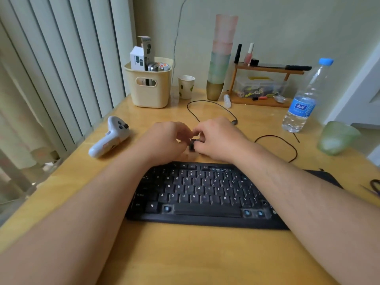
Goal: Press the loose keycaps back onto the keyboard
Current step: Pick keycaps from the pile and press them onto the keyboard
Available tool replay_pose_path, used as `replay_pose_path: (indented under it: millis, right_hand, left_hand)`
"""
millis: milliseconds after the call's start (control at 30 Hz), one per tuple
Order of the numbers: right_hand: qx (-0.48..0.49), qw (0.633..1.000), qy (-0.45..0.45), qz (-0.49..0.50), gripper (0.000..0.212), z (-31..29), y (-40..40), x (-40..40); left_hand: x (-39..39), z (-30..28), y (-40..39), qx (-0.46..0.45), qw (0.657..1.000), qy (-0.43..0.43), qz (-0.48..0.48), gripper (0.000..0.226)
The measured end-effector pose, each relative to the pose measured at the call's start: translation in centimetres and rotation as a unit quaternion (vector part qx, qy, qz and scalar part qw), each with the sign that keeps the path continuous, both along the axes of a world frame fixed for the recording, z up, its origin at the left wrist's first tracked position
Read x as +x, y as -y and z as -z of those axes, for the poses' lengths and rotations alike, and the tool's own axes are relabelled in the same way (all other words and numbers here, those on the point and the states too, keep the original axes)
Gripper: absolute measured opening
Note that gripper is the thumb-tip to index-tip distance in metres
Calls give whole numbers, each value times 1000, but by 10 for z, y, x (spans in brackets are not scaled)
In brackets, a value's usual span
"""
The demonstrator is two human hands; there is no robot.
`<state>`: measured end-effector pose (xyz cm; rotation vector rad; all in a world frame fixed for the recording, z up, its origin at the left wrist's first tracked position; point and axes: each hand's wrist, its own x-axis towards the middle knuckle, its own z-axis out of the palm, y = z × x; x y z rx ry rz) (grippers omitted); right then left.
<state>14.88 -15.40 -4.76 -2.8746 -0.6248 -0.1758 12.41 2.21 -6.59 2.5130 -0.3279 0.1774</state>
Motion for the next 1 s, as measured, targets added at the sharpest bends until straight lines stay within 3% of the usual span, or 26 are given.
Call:
replay_pose_path:
  millis: [100,133,200,233,300,600,833,933,1000]
  right_hand:
    - [230,971,-35,51,17,-11,14,-15]
    - [351,930,-85,61,12,-14,19,-21]
    - [541,812,-208,61,9,-16,27,-33]
    - [594,762,-251,60,8,-14,32,-37]
    - [634,717,-286,53,6,-11,41,-44]
    - [598,761,-251,13,7,-8,62,-50]
    - [599,776,-197,17,4,-3,51,-54]
    - [582,800,-145,27,6,4,38,-57]
    - [534,839,-100,23,9,8,33,-58]
  left_hand:
    - [-6,-7,1,-38,998,19,41,27]
    - [-9,-9,5,-53,996,25,60,29]
    - [-16,-12,12,-88,991,51,85,28]
    - [-19,-13,16,-102,988,66,93,27]
    - [-23,-14,21,-111,985,78,103,27]
    - [-30,-16,26,-98,983,115,101,27]
    - [-34,-16,27,-95,984,114,98,29]
    - [-34,-15,30,-72,988,119,66,40]
    - [-33,-13,31,-60,990,119,53,47]
